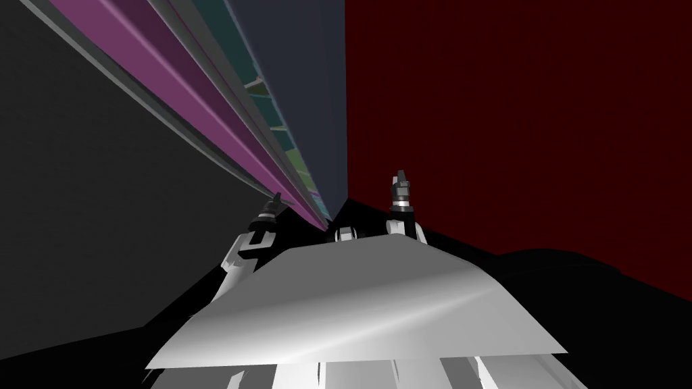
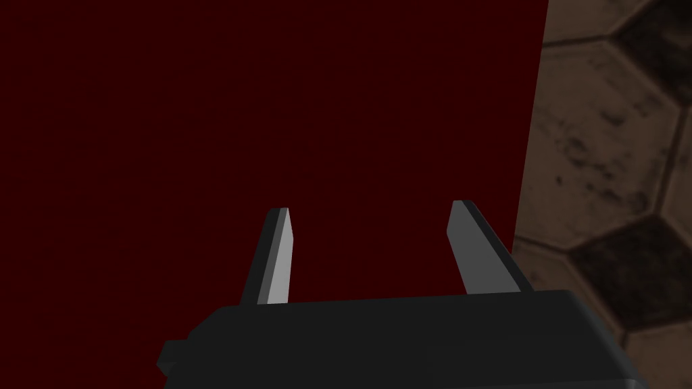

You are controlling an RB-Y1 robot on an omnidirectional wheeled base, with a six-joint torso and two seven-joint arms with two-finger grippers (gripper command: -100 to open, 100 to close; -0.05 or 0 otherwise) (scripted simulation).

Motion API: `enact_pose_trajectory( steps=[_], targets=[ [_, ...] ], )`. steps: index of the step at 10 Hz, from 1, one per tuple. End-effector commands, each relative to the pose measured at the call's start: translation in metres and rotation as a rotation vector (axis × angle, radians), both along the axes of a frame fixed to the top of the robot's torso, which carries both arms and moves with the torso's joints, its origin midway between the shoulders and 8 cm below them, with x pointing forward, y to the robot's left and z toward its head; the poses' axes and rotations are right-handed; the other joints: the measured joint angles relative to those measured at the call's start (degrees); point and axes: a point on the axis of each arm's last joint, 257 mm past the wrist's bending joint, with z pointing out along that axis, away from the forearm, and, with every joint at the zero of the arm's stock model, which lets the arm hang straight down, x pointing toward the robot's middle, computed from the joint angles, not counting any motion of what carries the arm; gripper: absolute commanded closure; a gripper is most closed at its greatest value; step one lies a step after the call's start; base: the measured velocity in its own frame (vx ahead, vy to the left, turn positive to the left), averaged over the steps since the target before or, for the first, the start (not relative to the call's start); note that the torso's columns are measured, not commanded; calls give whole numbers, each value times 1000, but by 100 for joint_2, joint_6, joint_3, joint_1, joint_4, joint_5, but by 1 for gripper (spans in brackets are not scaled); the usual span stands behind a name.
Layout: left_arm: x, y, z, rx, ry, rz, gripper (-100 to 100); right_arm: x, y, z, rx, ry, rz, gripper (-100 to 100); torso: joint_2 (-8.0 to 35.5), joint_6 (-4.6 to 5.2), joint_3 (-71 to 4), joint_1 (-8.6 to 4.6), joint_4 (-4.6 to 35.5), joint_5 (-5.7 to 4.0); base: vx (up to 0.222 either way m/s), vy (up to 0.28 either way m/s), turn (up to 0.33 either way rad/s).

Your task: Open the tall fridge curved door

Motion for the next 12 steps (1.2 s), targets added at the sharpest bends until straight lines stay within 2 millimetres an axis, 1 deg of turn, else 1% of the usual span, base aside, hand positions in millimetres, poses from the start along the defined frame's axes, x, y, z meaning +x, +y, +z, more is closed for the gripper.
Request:
enact_pose_trajectory(
  steps=[1, 2, 4, 5, 7, 8, 9, 10, 11, 12],
  targets=[
    [1, -16, 14, 1, -24, -61, 100, 0, 0, 0, 0, 0, 0, 0, 16, 2, 7, -7, -4, -1, -179, 324, -69],
    [1, -16, 14, 1, -24, -61, 100, 0, 0, 0, 0, 0, 0, 0, 24, 3, 15, 10, 5, -1, -156, 269, -43],
    [-2, -35, 15, -1, -24, -123, 100, 0, 0, 0, 0, 0, 0, 0, 0, 8, -3, -7, 5, -10, -163, 294, -71],
    [-2, -35, 15, -1, -24, -123, 100, 0, 0, 0, 0, 0, 0, 0, 6, 10, 1, 7, 10, -10, -165, 286, -40],
    [-6, -53, 15, -6, -22, -186, 100, 0, 0, 0, 0, 0, 0, 0, 5, 11, 0, -12, 7, -12, -163, 311, -64],
    [-6, -53, 15, -6, -22, -186, 100, 0, 0, 0, 0, 0, 0, 0, 11, 15, 5, -15, 4, -6, -184, 250, -49],
    [-8, -63, 15, -10, -20, -217, 100, 0, 0, 0, 0, 0, 0, 0, 27, 9, 15, -44, 0, -4, -195, 261, -76],
    [-9, -56, 10, -3, -8, -196, 100, 0, 0, 0, 0, 0, 0, 0, 61, -1, 36, -56, -5, 0, -83, 136, -24],
    [-13, -68, 12, 3, -11, -232, 100, 0, 0, 0, 0, 0, 0, 0, 47, -4, 34, -97, -18, 1, -13, 199, -20],
    [-16, -78, 12, 4, -13, -267, 100, 0, 0, 0, 0, 0, 0, 0, 37, 0, 24, -61, -17, -2, -56, 364, -73]
  ],
)
